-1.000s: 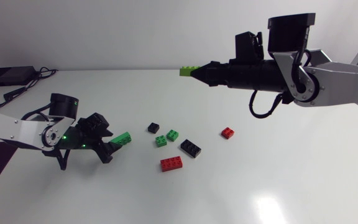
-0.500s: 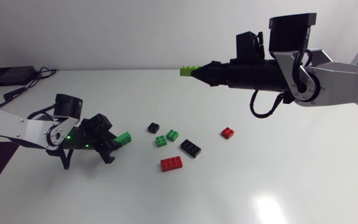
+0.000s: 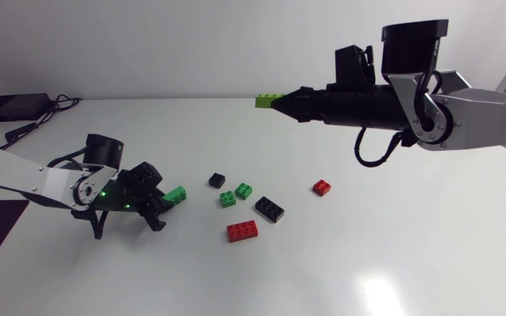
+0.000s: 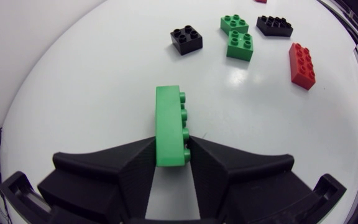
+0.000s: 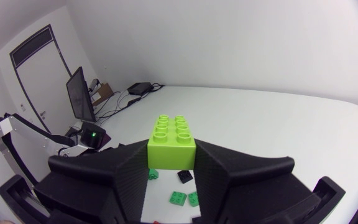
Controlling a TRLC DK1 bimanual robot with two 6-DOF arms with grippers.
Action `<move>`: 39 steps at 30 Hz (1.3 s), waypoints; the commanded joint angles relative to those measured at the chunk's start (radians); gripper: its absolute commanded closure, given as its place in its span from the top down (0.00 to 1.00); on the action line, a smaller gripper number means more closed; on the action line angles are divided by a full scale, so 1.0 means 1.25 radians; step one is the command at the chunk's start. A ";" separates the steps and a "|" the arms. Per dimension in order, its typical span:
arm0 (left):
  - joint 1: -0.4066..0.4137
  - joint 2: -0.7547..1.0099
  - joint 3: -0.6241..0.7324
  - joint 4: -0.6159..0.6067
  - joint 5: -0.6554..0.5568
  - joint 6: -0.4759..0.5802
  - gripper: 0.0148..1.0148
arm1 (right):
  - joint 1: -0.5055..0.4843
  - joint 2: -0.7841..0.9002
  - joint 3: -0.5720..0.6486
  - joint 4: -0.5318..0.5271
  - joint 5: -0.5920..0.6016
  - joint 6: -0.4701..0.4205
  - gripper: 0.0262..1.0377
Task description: Separate the duplo bricks
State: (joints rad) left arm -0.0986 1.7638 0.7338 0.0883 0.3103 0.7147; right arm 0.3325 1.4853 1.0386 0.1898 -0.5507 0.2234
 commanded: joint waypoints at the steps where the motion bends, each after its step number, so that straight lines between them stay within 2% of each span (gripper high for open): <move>1: 0.003 0.009 0.020 -0.009 0.000 -0.015 0.28 | -0.006 -0.013 -0.021 0.002 -0.004 -0.009 0.08; 15: 0.022 0.003 0.047 -0.051 0.020 -0.029 0.23 | -0.006 -0.019 -0.025 -0.003 -0.009 -0.009 0.08; 19: 0.054 -0.024 0.089 -0.164 0.111 -0.043 0.23 | -0.006 -0.019 -0.028 -0.003 -0.011 -0.009 0.08; 26: 0.108 0.009 0.236 -0.472 0.337 -0.042 0.23 | -0.007 -0.016 -0.027 -0.003 -0.017 -0.009 0.08; 29: 0.112 0.057 0.286 -0.604 0.376 0.010 0.23 | -0.009 -0.013 -0.025 -0.005 -0.026 -0.008 0.08; 31: 0.097 0.070 0.279 -0.631 0.375 0.038 0.23 | -0.013 -0.011 -0.026 -0.005 -0.029 -0.008 0.08; 39: 0.081 0.114 0.288 -0.657 0.343 0.041 0.23 | -0.021 -0.004 -0.021 -0.006 -0.037 -0.008 0.08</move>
State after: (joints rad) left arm 0.0090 1.8835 1.0801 -0.7151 0.7422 0.7414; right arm 0.3138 1.4818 1.0290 0.1890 -0.5816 0.2230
